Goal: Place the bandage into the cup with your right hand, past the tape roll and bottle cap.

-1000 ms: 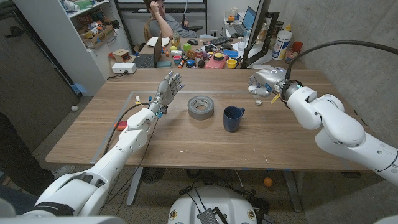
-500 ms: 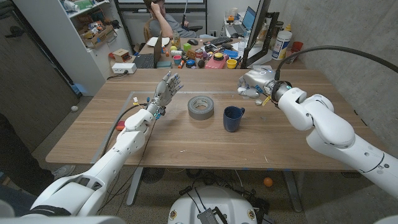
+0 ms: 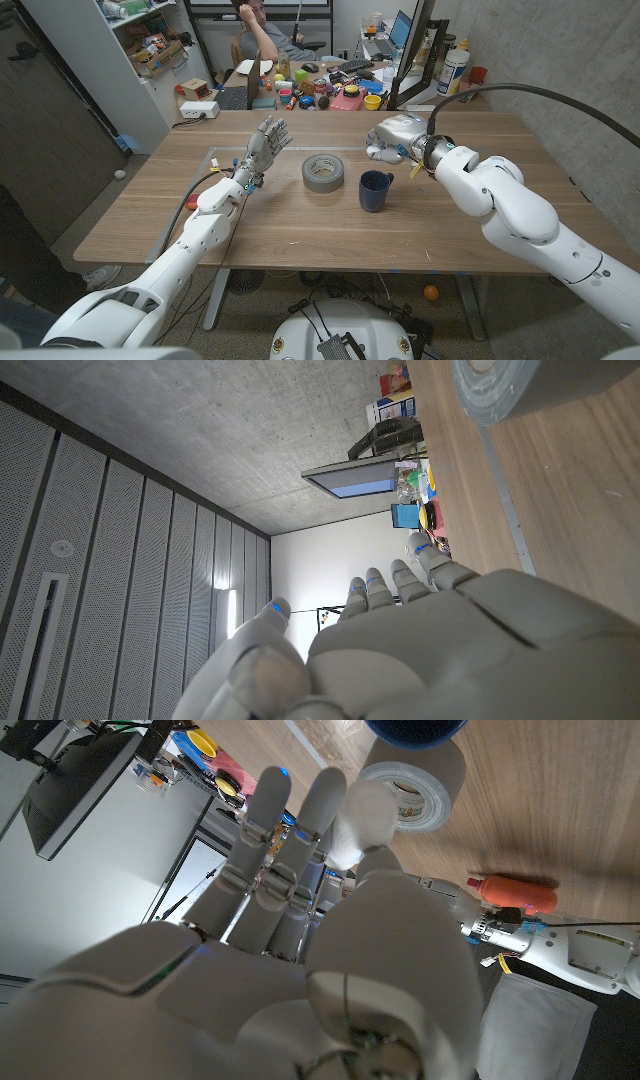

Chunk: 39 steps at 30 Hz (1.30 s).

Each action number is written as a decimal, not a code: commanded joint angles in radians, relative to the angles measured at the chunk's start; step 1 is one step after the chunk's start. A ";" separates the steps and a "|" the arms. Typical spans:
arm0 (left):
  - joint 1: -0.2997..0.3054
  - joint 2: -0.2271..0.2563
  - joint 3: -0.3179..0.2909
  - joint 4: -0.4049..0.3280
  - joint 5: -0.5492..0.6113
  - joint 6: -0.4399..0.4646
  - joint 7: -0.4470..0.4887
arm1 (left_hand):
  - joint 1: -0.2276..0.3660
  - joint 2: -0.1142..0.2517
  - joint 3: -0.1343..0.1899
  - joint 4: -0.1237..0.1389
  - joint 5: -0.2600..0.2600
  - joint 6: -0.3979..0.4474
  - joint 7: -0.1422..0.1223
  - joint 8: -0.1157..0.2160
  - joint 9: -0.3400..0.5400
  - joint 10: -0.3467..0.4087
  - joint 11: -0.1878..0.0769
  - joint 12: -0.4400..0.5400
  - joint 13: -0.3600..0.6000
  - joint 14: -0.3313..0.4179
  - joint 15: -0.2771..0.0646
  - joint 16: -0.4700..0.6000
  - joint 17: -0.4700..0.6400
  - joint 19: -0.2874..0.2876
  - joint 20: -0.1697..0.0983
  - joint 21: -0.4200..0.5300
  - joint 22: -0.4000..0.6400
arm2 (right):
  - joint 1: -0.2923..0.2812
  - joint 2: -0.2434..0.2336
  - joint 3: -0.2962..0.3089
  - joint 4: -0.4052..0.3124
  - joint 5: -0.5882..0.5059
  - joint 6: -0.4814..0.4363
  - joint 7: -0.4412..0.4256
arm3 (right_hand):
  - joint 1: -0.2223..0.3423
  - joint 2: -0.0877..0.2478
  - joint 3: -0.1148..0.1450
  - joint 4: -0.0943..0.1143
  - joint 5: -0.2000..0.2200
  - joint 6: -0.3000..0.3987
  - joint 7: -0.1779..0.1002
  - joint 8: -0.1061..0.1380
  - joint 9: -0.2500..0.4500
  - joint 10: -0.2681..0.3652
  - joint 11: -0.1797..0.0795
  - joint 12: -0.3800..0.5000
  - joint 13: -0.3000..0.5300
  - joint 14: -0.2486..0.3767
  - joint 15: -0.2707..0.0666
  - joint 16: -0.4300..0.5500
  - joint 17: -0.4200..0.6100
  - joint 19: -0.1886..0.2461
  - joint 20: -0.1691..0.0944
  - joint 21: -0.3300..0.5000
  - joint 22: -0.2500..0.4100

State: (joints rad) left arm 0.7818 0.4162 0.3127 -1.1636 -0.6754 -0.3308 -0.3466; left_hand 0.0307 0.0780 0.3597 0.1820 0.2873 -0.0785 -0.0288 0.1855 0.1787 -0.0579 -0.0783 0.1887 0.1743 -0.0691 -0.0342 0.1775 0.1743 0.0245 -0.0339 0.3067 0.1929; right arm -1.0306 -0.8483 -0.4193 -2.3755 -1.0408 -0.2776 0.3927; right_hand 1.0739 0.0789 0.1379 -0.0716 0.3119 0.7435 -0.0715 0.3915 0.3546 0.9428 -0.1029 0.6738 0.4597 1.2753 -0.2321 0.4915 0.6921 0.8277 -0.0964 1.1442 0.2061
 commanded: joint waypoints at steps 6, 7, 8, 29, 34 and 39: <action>0.034 0.024 -0.006 -0.040 -0.015 0.003 0.009 | -0.011 0.081 -0.008 0.000 0.005 0.001 0.003 0.004 0.003 0.006 0.000 0.004 0.005 0.001 -0.013 0.004 0.004 0.008 -0.029 -0.001 0.001 | 0.012 0.074 -0.028 0.057 -0.069 0.040 0.040 | 0.004 0.005 -0.010 0.000 0.005 0.013 0.001 0.008 0.003 0.007 0.003 0.008 0.005 0.007 0.003 -0.003 0.005 0.000 -0.115 0.010 -0.001; 0.035 0.025 -0.006 -0.042 -0.015 0.004 0.010 | -0.011 0.081 -0.008 0.000 0.005 0.001 0.003 0.004 0.003 0.007 0.000 0.004 0.005 0.001 -0.013 0.004 0.004 0.008 -0.029 -0.001 0.001 | 0.015 0.077 -0.029 0.066 -0.075 0.037 0.043 | 0.005 0.004 -0.011 0.000 0.005 0.013 0.001 0.008 0.003 0.007 0.003 0.007 0.004 0.007 0.003 -0.003 0.005 0.000 -0.115 0.010 -0.001; 0.036 0.026 -0.007 -0.043 -0.016 0.004 0.011 | -0.011 0.081 -0.008 0.000 0.005 0.001 0.002 0.004 0.003 0.007 0.000 0.004 0.005 0.001 -0.013 0.004 0.004 0.008 -0.029 -0.001 0.001 | 0.016 0.080 -0.029 0.073 -0.078 0.036 0.045 | 0.005 0.004 -0.012 0.000 0.006 0.013 0.001 0.007 0.003 0.008 0.003 0.007 0.004 0.006 0.003 -0.005 0.005 -0.001 -0.115 0.010 -0.002; 0.006 0.021 0.004 -0.005 -0.014 0.011 -0.002 | -0.011 0.081 -0.010 0.000 0.006 0.001 0.003 0.003 0.003 0.005 0.000 0.003 0.005 0.000 -0.014 0.003 0.004 0.008 -0.030 -0.001 0.001 | 0.007 0.104 -0.041 0.113 -0.092 0.037 0.049 | -0.001 0.005 -0.024 0.007 0.010 0.018 0.005 0.006 0.003 0.010 0.004 0.008 0.001 0.007 0.003 -0.010 0.009 -0.001 -0.114 0.012 -0.006; 0.002 0.018 0.002 0.005 -0.013 0.010 -0.004 | -0.010 0.081 -0.010 0.000 0.006 0.001 0.002 0.003 0.003 0.004 -0.001 0.003 0.005 0.000 -0.014 0.003 0.004 0.009 -0.031 -0.001 0.001 | 0.004 0.109 -0.043 0.120 -0.089 0.035 0.048 | -0.002 0.006 -0.026 0.009 0.011 0.019 0.005 0.006 0.004 0.010 0.005 0.008 0.000 0.008 0.003 -0.011 0.011 0.000 -0.114 0.012 -0.007; -0.004 0.015 0.001 0.015 -0.012 0.009 -0.010 | -0.010 0.081 -0.010 0.000 0.006 0.001 0.002 0.003 0.003 0.005 0.001 0.004 0.005 0.000 -0.014 0.004 0.003 0.008 -0.030 -0.002 0.001 | 0.003 0.116 -0.053 0.134 -0.088 0.035 0.044 | -0.002 0.007 -0.029 0.010 0.012 0.022 0.005 0.006 0.004 0.010 0.006 0.008 0.001 0.011 0.003 -0.010 0.014 0.000 -0.114 0.012 -0.008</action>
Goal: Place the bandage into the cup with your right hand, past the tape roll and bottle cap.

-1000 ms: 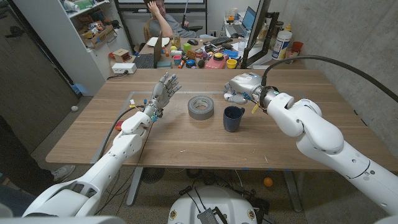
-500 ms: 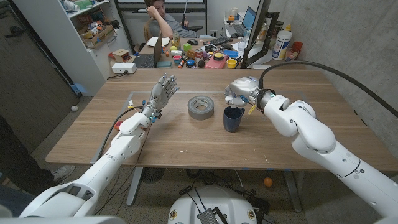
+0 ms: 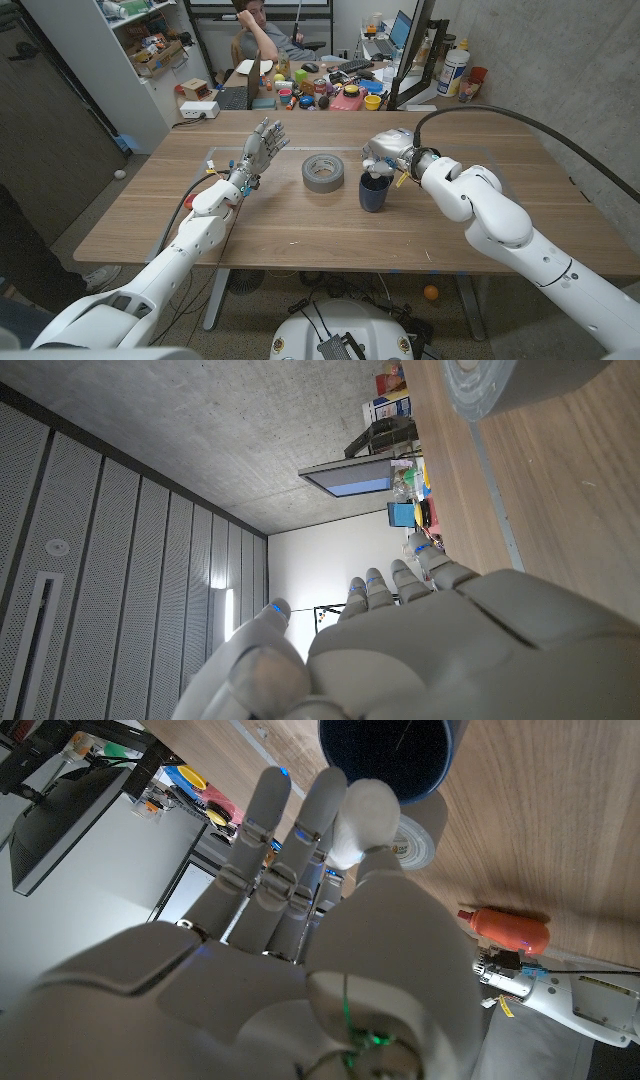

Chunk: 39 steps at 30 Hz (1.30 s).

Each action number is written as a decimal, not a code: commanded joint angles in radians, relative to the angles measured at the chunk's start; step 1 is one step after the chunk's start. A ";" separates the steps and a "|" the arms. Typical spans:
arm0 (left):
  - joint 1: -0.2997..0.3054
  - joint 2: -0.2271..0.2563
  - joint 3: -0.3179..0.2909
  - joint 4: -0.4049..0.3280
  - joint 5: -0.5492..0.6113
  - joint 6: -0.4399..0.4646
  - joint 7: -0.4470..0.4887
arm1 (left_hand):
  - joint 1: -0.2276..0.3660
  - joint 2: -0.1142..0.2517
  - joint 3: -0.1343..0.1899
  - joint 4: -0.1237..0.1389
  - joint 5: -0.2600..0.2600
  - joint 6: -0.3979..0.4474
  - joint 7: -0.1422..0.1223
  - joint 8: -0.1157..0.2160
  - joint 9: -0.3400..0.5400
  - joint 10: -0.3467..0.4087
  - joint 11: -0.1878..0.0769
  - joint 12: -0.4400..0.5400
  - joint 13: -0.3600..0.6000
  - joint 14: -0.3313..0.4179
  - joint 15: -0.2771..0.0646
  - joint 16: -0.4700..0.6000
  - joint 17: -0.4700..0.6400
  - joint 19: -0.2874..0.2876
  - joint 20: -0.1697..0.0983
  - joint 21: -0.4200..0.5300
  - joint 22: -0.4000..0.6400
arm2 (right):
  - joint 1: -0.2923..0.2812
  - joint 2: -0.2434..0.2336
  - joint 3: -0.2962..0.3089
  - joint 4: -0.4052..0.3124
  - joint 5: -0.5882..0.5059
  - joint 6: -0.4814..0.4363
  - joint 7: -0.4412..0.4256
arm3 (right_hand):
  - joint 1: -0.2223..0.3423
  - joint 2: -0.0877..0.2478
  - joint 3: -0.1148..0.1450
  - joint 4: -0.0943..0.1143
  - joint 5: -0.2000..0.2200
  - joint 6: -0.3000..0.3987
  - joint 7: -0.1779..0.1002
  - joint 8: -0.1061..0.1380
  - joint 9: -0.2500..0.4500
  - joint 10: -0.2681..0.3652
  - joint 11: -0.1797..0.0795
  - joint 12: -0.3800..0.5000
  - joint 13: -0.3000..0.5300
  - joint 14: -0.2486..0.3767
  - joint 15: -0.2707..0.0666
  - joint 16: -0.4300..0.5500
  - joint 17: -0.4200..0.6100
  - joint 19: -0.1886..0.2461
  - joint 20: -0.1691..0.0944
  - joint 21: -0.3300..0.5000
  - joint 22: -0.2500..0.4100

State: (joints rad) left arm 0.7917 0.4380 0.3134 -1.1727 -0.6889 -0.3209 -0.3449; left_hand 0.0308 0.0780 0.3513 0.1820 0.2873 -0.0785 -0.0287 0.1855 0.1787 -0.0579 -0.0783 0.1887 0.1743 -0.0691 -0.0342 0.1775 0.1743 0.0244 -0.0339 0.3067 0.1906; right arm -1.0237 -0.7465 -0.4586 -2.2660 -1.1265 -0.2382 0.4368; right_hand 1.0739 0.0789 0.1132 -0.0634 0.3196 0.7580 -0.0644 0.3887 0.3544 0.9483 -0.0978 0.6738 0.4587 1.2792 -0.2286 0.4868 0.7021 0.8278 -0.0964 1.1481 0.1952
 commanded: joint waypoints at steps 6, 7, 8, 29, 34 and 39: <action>-0.019 -0.009 -0.001 0.035 0.002 0.001 -0.017 | -0.010 0.081 -0.002 0.000 0.006 0.000 0.003 0.003 0.003 0.004 -0.001 0.004 0.005 0.000 -0.015 0.003 0.004 0.009 -0.030 -0.002 0.004 | 0.003 0.022 -0.024 0.044 0.002 -0.007 0.001 | -0.003 0.007 -0.007 0.003 0.005 0.008 -0.001 0.008 0.004 0.005 0.002 0.009 0.002 0.007 0.000 -0.007 0.005 0.000 -0.114 0.009 0.002; -0.020 -0.009 -0.002 0.037 0.002 0.001 -0.017 | -0.010 0.081 -0.002 0.000 0.007 0.000 0.003 0.003 0.003 0.005 -0.001 0.004 0.005 0.000 -0.014 0.003 0.004 0.009 -0.030 -0.002 0.004 | 0.004 0.023 -0.026 0.047 0.003 -0.008 0.001 | -0.003 0.007 -0.007 0.003 0.005 0.008 -0.002 0.008 0.004 0.005 0.002 0.009 0.002 0.007 0.000 -0.008 0.004 0.000 -0.114 0.009 0.002; -0.020 -0.009 -0.002 0.038 0.003 0.001 -0.017 | -0.010 0.081 -0.002 0.000 0.007 0.000 0.003 0.003 0.003 0.004 -0.001 0.003 0.005 0.000 -0.013 0.003 0.004 0.009 -0.029 -0.002 0.004 | 0.005 0.025 -0.027 0.049 0.005 -0.009 0.001 | -0.003 0.007 -0.007 0.003 0.005 0.009 -0.001 0.009 0.004 0.006 0.002 0.009 0.001 0.006 0.000 -0.009 0.004 0.001 -0.114 0.009 0.002; -0.051 -0.026 -0.006 0.089 0.007 -0.005 -0.049 | -0.009 0.081 -0.004 -0.001 0.007 0.000 0.001 0.003 0.003 0.005 0.001 0.004 0.005 0.000 -0.013 0.003 0.003 0.009 -0.028 -0.003 0.004 | 0.029 0.024 -0.052 0.048 -0.042 -0.029 0.066 | -0.058 -0.017 -0.072 0.045 0.015 -0.135 -0.010 -0.102 -0.031 -0.078 0.011 -0.068 -0.078 -0.055 0.001 -0.106 -0.076 -0.022 -0.110 -0.031 -0.019; -0.054 -0.029 -0.007 0.094 0.009 -0.004 -0.052 | -0.009 0.081 -0.004 0.000 0.008 0.000 0.002 0.003 0.003 0.003 0.000 0.003 0.005 0.000 -0.014 0.003 0.003 0.009 -0.028 -0.003 0.004 | 0.028 0.024 -0.047 0.040 -0.052 -0.030 0.080 | -0.090 -0.031 -0.100 0.066 0.019 -0.133 -0.004 -0.117 -0.041 -0.099 0.016 -0.087 -0.102 -0.071 0.002 -0.152 -0.128 -0.018 -0.108 -0.049 -0.021; -0.058 -0.032 -0.007 0.100 0.012 -0.006 -0.056 | -0.009 0.081 -0.005 0.000 0.008 0.001 0.002 0.004 0.003 0.003 0.002 0.003 0.005 0.000 -0.012 0.003 0.003 0.009 -0.028 -0.004 0.004 | 0.026 0.025 -0.040 0.034 -0.057 -0.027 0.082 | -0.107 -0.036 -0.113 0.078 0.020 -0.130 -0.002 -0.121 -0.045 -0.094 0.018 -0.090 -0.112 -0.065 0.002 -0.162 -0.142 -0.013 -0.106 -0.054 -0.016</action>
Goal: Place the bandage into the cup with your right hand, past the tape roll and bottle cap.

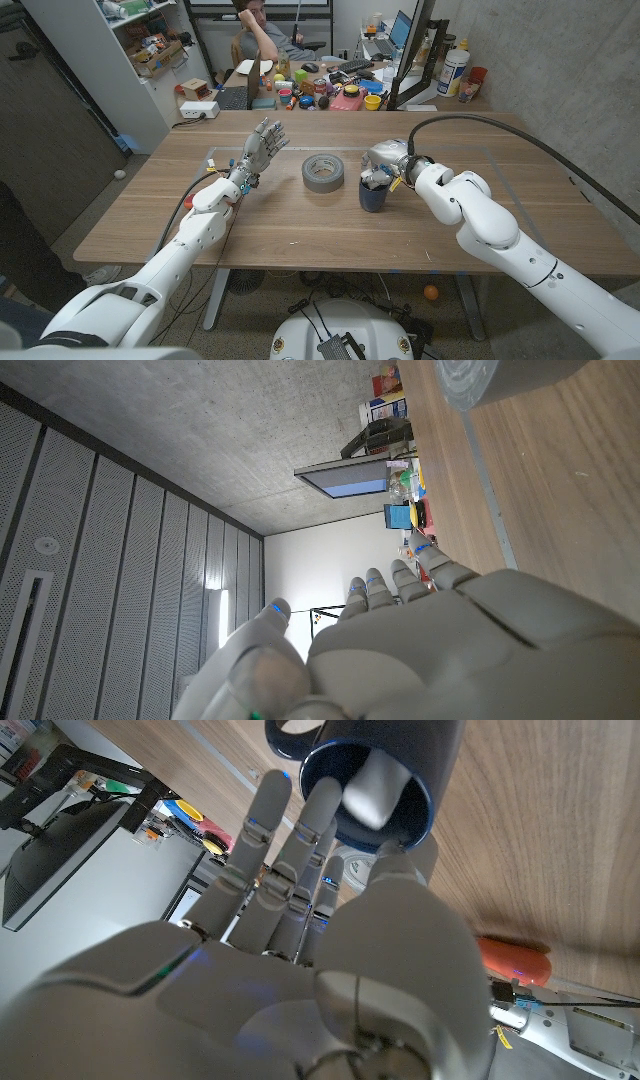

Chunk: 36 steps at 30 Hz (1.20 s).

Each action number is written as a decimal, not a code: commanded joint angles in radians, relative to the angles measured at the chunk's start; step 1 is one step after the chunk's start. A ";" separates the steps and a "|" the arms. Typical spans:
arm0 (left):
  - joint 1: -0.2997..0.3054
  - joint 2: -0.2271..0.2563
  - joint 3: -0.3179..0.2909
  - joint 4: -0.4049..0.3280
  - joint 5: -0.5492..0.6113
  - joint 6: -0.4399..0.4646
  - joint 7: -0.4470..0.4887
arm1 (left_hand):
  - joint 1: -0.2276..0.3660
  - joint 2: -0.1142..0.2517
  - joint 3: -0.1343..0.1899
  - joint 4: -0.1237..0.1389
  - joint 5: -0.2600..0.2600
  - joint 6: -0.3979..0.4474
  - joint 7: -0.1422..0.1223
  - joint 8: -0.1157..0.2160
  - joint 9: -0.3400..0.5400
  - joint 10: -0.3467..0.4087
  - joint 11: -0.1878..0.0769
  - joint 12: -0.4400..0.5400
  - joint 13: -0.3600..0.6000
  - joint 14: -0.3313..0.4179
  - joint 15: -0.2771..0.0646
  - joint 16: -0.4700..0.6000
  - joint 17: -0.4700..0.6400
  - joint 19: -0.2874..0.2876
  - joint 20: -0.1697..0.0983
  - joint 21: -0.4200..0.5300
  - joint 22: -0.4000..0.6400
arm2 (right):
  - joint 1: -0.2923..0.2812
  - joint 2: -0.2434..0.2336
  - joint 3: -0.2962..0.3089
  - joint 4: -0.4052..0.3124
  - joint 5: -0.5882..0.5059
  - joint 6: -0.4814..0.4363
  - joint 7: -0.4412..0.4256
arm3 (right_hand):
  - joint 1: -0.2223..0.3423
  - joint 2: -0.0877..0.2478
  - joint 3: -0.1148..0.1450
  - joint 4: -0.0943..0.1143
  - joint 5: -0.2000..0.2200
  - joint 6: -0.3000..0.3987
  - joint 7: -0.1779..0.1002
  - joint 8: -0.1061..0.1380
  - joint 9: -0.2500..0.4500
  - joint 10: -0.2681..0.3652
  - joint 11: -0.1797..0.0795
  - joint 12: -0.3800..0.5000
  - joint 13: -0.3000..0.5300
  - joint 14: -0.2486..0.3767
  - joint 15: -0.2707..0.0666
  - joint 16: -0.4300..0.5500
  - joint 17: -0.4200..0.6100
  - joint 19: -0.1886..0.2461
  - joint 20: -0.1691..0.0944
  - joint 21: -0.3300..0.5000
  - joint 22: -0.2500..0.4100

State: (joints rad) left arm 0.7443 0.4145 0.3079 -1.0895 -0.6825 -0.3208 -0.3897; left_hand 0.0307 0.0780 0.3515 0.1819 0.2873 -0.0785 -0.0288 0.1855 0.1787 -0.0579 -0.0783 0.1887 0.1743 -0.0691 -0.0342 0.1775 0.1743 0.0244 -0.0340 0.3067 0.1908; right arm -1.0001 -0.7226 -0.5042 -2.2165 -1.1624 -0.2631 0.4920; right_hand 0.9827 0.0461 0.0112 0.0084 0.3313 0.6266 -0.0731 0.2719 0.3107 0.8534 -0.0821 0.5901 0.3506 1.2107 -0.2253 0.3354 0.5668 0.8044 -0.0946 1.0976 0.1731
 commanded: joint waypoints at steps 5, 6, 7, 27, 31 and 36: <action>-0.013 -0.011 -0.002 0.018 0.007 -0.005 -0.011 | -0.009 0.081 -0.005 0.000 0.008 0.001 0.002 0.003 0.003 0.002 0.002 0.003 0.005 0.000 -0.012 0.003 0.003 0.009 -0.028 -0.004 0.003 | -0.002 -0.001 0.018 -0.027 -0.027 -0.002 0.026 | -0.027 -0.006 -0.020 0.016 0.009 0.002 0.009 -0.008 -0.004 0.004 0.005 -0.009 -0.012 0.010 -0.001 -0.016 -0.015 0.017 -0.108 -0.008 0.010; -0.013 -0.011 -0.002 0.018 0.008 -0.005 -0.011 | -0.009 0.081 -0.005 0.000 0.008 0.001 0.002 0.003 0.003 0.002 0.002 0.003 0.005 0.000 -0.012 0.003 0.003 0.009 -0.028 -0.004 0.003 | -0.003 -0.002 0.021 -0.029 -0.027 -0.003 0.027 | -0.028 -0.007 -0.021 0.017 0.009 0.003 0.010 -0.009 -0.004 0.005 0.005 -0.009 -0.013 0.011 -0.001 -0.016 -0.016 0.018 -0.108 -0.009 0.011; -0.013 -0.011 -0.002 0.017 0.008 -0.005 -0.011 | -0.009 0.081 -0.005 0.000 0.008 0.000 0.002 0.003 0.003 0.002 0.004 0.003 0.005 -0.001 -0.012 0.003 0.003 0.009 -0.028 -0.004 0.003 | -0.004 -0.002 0.024 -0.032 -0.028 -0.002 0.025 | -0.029 -0.006 -0.021 0.018 0.009 0.003 0.011 -0.009 -0.004 0.005 0.006 -0.009 -0.014 0.013 -0.001 -0.016 -0.016 0.019 -0.109 -0.009 0.011; 0.024 0.011 -0.009 -0.048 0.006 0.010 0.018 | -0.009 0.081 -0.006 -0.001 0.009 0.001 0.000 0.003 0.003 0.001 0.003 0.003 0.005 -0.001 -0.010 0.003 0.003 0.009 -0.029 -0.005 0.003 | 0.006 -0.010 0.077 -0.080 -0.043 -0.001 0.026 | -0.028 -0.004 -0.033 0.031 0.016 0.021 0.014 -0.013 -0.011 0.025 0.011 -0.009 -0.030 0.038 -0.002 -0.014 -0.018 0.036 -0.114 -0.031 0.015; 0.031 0.016 -0.010 -0.062 -0.005 0.026 0.017 | -0.009 0.081 -0.007 -0.001 0.009 0.001 -0.001 0.004 0.003 0.000 0.004 0.003 0.005 -0.002 -0.010 0.003 0.003 0.009 -0.030 -0.005 0.003 | 0.000 -0.008 0.095 -0.093 -0.055 -0.010 0.016 | -0.026 -0.004 -0.034 0.032 0.017 0.024 0.012 -0.014 -0.012 0.027 0.011 -0.007 -0.029 0.040 -0.002 -0.014 -0.017 0.037 -0.114 -0.034 0.015; 0.036 0.020 -0.009 -0.073 -0.005 0.027 0.023 | -0.008 0.080 -0.007 -0.001 0.009 -0.001 0.000 0.003 0.003 -0.001 0.009 0.002 0.005 -0.005 -0.009 0.002 0.003 0.007 -0.029 -0.006 0.003 | -0.002 -0.006 0.106 -0.101 -0.074 -0.013 0.003 | -0.024 -0.004 -0.036 0.034 0.018 0.028 0.013 -0.014 -0.013 0.027 0.012 -0.006 -0.028 0.040 -0.002 -0.014 -0.016 0.036 -0.113 -0.041 0.015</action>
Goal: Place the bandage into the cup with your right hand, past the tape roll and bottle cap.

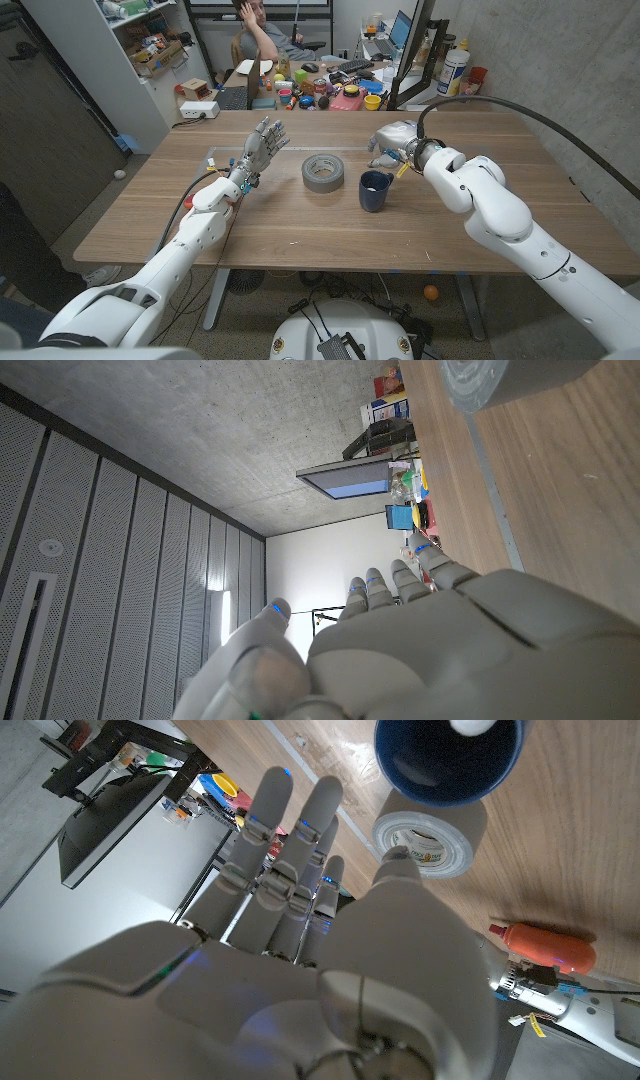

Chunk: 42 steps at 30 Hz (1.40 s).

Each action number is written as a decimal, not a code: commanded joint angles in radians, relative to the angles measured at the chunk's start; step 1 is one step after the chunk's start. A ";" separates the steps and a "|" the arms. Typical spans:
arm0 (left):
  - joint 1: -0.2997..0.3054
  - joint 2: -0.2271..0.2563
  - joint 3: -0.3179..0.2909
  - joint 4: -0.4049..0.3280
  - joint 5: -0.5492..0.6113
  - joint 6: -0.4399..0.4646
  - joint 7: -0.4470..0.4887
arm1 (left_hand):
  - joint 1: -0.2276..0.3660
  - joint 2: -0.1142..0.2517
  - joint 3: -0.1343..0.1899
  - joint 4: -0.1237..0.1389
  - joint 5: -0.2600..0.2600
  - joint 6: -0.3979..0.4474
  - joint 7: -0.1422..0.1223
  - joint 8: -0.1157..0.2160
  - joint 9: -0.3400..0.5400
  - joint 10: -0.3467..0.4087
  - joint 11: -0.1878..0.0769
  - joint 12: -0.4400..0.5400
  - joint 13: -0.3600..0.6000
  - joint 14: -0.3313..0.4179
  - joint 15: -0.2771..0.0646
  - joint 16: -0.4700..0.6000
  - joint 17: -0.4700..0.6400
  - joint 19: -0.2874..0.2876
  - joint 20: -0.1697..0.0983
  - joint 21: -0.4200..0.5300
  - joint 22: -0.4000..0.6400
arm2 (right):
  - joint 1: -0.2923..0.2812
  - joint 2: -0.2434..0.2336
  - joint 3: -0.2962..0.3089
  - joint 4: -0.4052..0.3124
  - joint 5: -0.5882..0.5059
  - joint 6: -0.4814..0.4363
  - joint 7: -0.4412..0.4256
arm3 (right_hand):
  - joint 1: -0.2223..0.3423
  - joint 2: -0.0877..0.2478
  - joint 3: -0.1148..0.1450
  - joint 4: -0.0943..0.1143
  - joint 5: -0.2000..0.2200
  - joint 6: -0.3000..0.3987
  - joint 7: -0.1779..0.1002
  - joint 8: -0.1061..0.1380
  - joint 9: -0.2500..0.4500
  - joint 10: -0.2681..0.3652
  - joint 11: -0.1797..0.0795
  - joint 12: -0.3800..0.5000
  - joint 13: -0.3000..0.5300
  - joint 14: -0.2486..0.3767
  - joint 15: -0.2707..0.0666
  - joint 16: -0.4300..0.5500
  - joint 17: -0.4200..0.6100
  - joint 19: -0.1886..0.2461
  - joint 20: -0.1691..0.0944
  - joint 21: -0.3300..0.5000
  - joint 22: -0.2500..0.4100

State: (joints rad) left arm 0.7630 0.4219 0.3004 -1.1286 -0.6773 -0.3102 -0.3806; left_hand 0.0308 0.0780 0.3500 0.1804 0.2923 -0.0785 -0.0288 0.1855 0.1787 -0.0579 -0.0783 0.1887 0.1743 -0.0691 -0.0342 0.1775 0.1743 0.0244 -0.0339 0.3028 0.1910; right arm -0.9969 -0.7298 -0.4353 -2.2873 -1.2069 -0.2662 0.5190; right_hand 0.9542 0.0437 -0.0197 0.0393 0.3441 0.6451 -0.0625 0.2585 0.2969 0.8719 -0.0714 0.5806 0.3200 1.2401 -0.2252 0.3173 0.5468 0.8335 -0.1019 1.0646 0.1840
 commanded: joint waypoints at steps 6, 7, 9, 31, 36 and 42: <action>0.026 0.020 -0.001 -0.048 -0.011 0.019 0.021 | -0.008 0.079 -0.006 0.000 0.004 -0.001 0.001 0.003 0.003 -0.002 0.008 0.002 0.005 -0.005 -0.009 0.002 0.003 0.007 -0.029 -0.003 0.003 | -0.005 0.009 0.046 -0.032 -0.035 -0.009 -0.024 | 0.006 -0.005 -0.014 0.007 0.007 0.009 0.000 -0.006 -0.002 -0.003 -0.001 0.000 0.003 -0.012 -0.002 -0.016 -0.009 0.003 -0.104 -0.026 -0.004; 0.028 0.021 -0.001 -0.050 -0.012 0.019 0.022 | -0.008 0.079 -0.007 0.000 0.004 -0.001 0.000 0.003 0.003 -0.002 0.007 0.002 0.005 -0.005 -0.009 0.002 0.003 0.007 -0.030 -0.003 0.003 | -0.004 0.010 0.048 -0.032 -0.035 -0.009 -0.025 | 0.006 -0.006 -0.015 0.007 0.008 0.007 -0.002 -0.007 -0.002 -0.005 -0.004 -0.001 0.003 -0.014 -0.002 -0.018 -0.011 0.004 -0.104 -0.027 -0.005; 0.029 0.022 -0.001 -0.051 -0.013 0.019 0.023 | -0.008 0.079 -0.007 0.000 0.004 0.000 -0.001 0.003 0.003 -0.003 0.006 0.002 0.005 -0.005 -0.010 0.003 0.003 0.007 -0.030 -0.003 0.003 | -0.005 0.011 0.054 -0.035 -0.039 -0.011 -0.031 | 0.005 -0.006 -0.016 0.008 0.008 0.007 -0.002 -0.008 -0.003 -0.006 -0.004 -0.002 0.002 -0.015 -0.002 -0.019 -0.011 0.004 -0.103 -0.029 -0.005; 0.059 0.053 -0.010 -0.093 -0.030 0.012 0.019 | -0.008 0.079 -0.009 0.000 0.004 -0.003 0.002 0.002 0.003 -0.006 0.005 0.002 0.005 -0.008 -0.009 0.002 0.003 0.004 -0.028 -0.006 0.003 | 0.021 0.058 0.103 -0.046 -0.001 -0.056 -0.086 | 0.002 -0.006 -0.056 0.032 0.019 0.002 -0.008 -0.019 -0.010 -0.115 0.005 -0.078 -0.044 -0.138 -0.004 -0.124 -0.105 0.015 -0.101 -0.080 -0.011; 0.068 0.067 -0.014 -0.105 -0.035 0.012 0.013 | -0.008 0.079 -0.010 0.000 0.004 -0.003 0.003 0.003 0.003 -0.006 0.004 0.003 0.005 -0.008 -0.008 0.002 0.003 0.004 -0.028 -0.006 0.003 | 0.031 0.066 0.093 -0.035 -0.010 -0.068 -0.110 | -0.001 -0.007 -0.074 0.042 0.022 0.000 -0.016 -0.019 -0.011 -0.144 0.005 -0.114 -0.060 -0.192 -0.003 -0.133 -0.136 0.015 -0.101 -0.101 -0.012; 0.070 0.078 -0.017 -0.108 -0.038 0.009 0.005 | -0.008 0.079 -0.010 0.000 0.004 -0.001 0.001 0.003 0.003 -0.004 0.005 0.004 0.005 -0.006 -0.009 0.004 0.003 0.008 -0.028 -0.005 0.003 | 0.021 0.074 0.089 -0.036 -0.033 -0.090 -0.142 | -0.022 -0.016 -0.116 0.068 0.025 -0.044 -0.037 -0.036 -0.019 -0.225 -0.001 -0.193 -0.085 -0.319 -0.001 -0.140 -0.191 -0.032 -0.070 -0.176 -0.017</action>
State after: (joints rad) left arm 0.8214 0.4776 0.2901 -1.2209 -0.7076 -0.2945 -0.3628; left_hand 0.0308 0.0780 0.3431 0.1822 0.2922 -0.0785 -0.0287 0.1855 0.1787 -0.0633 -0.0732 0.1887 0.1743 -0.0691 -0.0342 0.1775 0.1743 0.0245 -0.0340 0.2990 0.1910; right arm -0.9784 -0.6724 -0.3400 -2.3299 -1.2210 -0.3244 0.4256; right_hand 0.9412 0.0305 -0.1184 0.1022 0.3631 0.6204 -0.0967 0.2296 0.2787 0.6719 -0.0697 0.4118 0.2398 0.9624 -0.1495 0.1816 0.3700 0.8248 -0.1013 0.9144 0.1674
